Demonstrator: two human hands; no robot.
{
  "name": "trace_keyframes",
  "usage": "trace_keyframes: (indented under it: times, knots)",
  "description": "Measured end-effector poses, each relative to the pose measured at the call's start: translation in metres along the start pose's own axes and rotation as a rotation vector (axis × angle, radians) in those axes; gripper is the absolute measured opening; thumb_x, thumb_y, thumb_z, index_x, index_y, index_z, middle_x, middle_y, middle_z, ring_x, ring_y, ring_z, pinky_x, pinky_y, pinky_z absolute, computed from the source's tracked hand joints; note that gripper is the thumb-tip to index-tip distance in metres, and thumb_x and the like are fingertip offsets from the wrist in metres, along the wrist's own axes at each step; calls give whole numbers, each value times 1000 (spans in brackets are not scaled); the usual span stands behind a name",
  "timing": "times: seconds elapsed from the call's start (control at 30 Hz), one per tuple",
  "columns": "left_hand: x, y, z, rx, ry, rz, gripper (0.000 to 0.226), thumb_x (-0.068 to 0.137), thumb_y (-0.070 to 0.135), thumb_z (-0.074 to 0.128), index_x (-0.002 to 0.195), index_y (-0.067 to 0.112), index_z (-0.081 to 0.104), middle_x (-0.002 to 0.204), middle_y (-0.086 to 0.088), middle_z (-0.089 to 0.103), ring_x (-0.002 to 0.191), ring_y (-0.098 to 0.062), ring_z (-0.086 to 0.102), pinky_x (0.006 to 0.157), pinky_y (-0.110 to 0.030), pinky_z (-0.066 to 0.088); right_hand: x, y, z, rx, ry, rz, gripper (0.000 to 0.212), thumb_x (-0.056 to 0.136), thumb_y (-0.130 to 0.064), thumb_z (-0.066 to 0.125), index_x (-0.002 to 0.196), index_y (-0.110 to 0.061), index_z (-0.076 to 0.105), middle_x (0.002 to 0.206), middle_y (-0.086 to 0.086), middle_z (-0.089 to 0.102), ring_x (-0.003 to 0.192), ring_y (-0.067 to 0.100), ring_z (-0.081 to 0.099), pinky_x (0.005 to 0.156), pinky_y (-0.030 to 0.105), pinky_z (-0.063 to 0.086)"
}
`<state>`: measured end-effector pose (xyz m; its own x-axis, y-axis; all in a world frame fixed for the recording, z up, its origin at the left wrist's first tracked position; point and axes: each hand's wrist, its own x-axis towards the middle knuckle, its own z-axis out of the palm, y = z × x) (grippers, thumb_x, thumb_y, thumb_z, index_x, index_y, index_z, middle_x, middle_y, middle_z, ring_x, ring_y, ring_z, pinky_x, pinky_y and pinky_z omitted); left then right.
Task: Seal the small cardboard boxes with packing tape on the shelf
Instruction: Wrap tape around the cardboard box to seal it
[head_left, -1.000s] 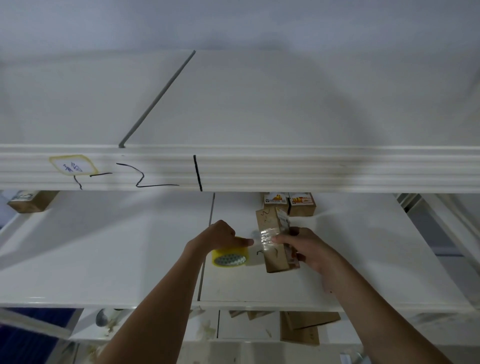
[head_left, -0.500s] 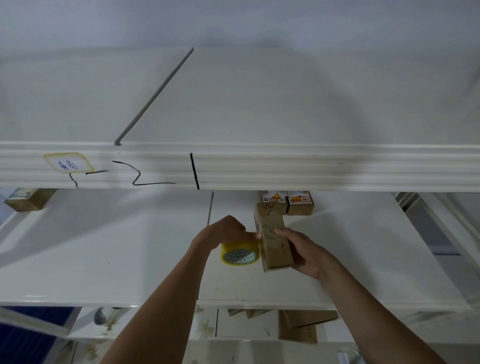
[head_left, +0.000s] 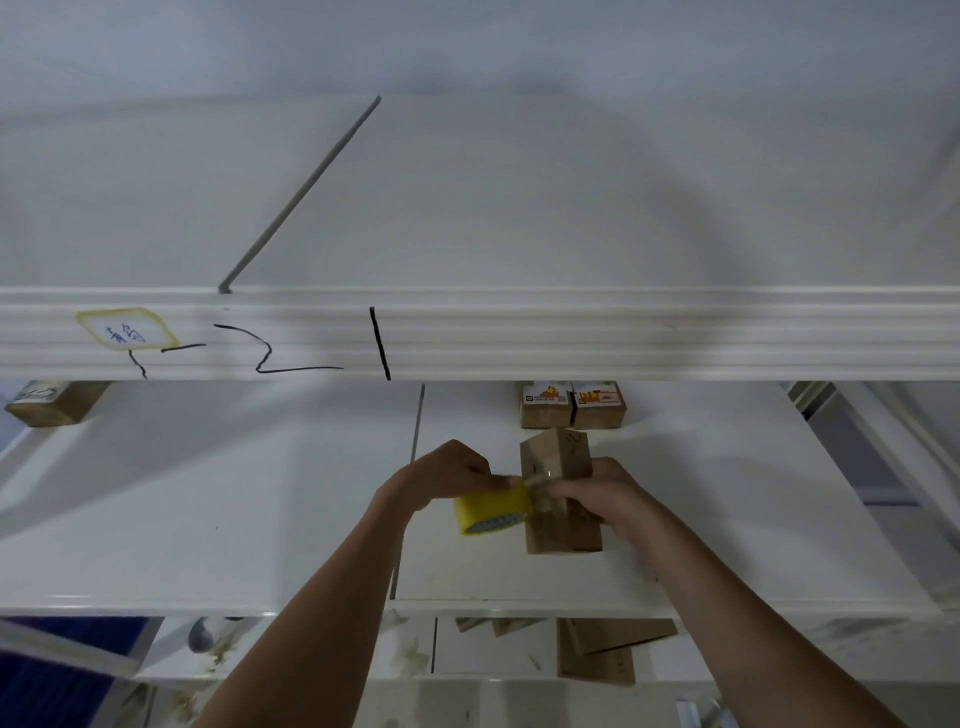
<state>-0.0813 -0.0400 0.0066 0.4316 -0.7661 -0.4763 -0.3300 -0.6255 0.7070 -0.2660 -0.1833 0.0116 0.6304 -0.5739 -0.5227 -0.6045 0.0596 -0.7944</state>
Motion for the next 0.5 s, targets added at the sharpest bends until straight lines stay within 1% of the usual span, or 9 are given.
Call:
trace_keyframes:
  times: [0.03,0.1,0.2,0.27,0.33,0.4,0.43,0.5]
  knots:
    - [0,-2,-1,18,-29,13,39,82,51,75,68,16,67,72,1,55,73,-12,51,66,-23,39,1,2,-2,1,0,3,29,74,-22,83,102,-18,74,93,3,77,90,19,72,87,38,59]
    - [0,-6,-2,21,-25,33,36,81,46,78,66,16,66,69,3,54,71,-9,50,63,-20,38,0,3,-6,33,-15,12,30,76,-20,82,103,-17,72,96,5,77,91,21,73,86,38,59]
    - [-1,-8,-3,14,-15,58,39,80,47,79,65,14,64,66,4,52,68,-9,50,61,-20,38,-1,1,-8,70,-60,26,32,77,-16,83,107,-14,71,98,7,77,92,22,73,81,35,60]
    - [0,-10,-5,13,2,45,41,79,49,79,63,14,63,64,3,51,67,-11,50,60,-21,38,-2,0,-8,89,-79,33,35,77,-15,83,109,-13,70,97,7,77,93,23,74,80,35,60]
    - [1,-11,-8,135,62,4,46,76,57,78,62,16,62,64,3,52,65,-11,50,61,-22,40,-4,-2,-10,115,-95,30,37,77,-13,83,111,-12,70,98,7,77,93,22,73,77,33,59]
    - [2,-13,-9,335,138,-54,53,72,69,74,62,19,60,70,2,58,66,-12,55,65,-24,47,-6,-4,-13,132,-113,13,36,77,-12,83,111,-13,69,100,6,77,94,21,73,74,31,58]
    - [1,-14,-9,388,146,-76,55,71,72,71,63,19,60,74,1,60,68,-13,58,67,-25,49,-7,-6,-15,135,-123,7,36,78,-12,83,111,-14,69,100,5,77,94,20,73,73,30,57]
    - [2,-14,-6,421,99,-111,58,72,76,67,65,19,60,77,0,62,71,-14,60,68,-26,50,-7,-6,-17,142,-138,-1,38,78,-11,83,113,-13,69,100,5,77,94,20,73,73,29,57]
